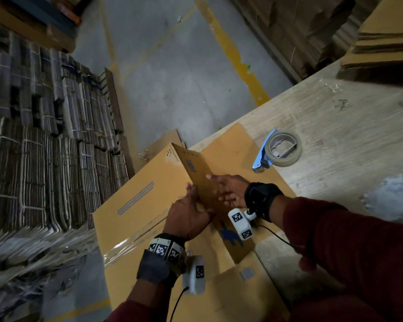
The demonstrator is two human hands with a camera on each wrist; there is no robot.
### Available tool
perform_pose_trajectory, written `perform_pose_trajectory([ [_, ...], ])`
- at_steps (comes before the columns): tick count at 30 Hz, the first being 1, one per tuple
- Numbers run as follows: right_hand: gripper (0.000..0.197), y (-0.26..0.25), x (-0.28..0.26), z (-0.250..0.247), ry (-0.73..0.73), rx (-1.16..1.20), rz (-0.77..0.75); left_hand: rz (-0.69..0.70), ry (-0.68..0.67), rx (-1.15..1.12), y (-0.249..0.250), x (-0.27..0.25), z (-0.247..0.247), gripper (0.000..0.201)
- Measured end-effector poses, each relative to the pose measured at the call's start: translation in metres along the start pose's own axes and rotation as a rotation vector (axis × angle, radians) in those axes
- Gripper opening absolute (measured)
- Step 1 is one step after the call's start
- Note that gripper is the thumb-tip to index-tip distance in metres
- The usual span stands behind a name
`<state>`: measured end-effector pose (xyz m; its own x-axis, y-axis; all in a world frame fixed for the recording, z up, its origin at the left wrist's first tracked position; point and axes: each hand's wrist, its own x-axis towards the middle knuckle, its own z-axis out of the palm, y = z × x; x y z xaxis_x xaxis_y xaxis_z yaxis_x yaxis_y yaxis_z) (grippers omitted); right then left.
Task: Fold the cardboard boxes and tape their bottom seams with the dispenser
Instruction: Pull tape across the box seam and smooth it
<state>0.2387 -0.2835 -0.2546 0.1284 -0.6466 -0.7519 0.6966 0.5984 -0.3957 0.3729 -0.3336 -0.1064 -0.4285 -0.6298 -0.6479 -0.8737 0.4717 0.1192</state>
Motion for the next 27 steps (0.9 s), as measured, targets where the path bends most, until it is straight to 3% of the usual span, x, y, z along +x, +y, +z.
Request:
perform_pose_trajectory([
  [4, 0.048, 0.008, 0.01, -0.005, -0.039, -0.001, -0.059, -0.014, 0.006, -0.016, -0.004, 0.002, 0.002, 0.107],
  [8, 0.047, 0.016, 0.019, 0.003, 0.14, -0.031, -0.22, -0.019, 0.016, -0.029, -0.007, 0.003, 0.005, 0.11],
  [12, 0.048, 0.014, 0.022, 0.012, 0.343, -0.287, -0.37, -0.062, -0.015, 0.066, -0.001, 0.001, 0.003, 0.111],
  [15, 0.048, 0.024, 0.023, 0.001, 0.453, -0.537, -0.36, -0.066, -0.022, 0.083, 0.0, -0.001, 0.002, 0.112],
  [17, 0.041, 0.034, 0.024, -0.008, 0.478, -0.715, -0.386, -0.061, -0.035, 0.096, 0.002, -0.001, 0.001, 0.113],
  [19, 0.024, 0.041, 0.019, -0.011, 0.48, -0.867, -0.532, -0.063, -0.044, 0.104, 0.002, -0.001, 0.001, 0.113],
  [20, 0.025, 0.043, 0.015, -0.01, 0.434, -0.912, -0.652, -0.064, -0.045, 0.1, 0.001, 0.0, 0.002, 0.112],
  [22, 0.053, 0.046, 0.007, -0.001, 0.223, -0.935, -0.83, -0.063, -0.052, 0.083, -0.001, 0.001, 0.002, 0.109],
  [25, 0.071, 0.061, 0.003, 0.023, -0.068, -0.989, -0.942, -0.072, -0.078, 0.037, 0.0, 0.0, -0.002, 0.107],
  [27, 0.078, 0.076, 0.006, 0.029, -0.178, -1.085, -0.943, -0.083, -0.099, 0.005, 0.004, -0.003, -0.005, 0.107],
])
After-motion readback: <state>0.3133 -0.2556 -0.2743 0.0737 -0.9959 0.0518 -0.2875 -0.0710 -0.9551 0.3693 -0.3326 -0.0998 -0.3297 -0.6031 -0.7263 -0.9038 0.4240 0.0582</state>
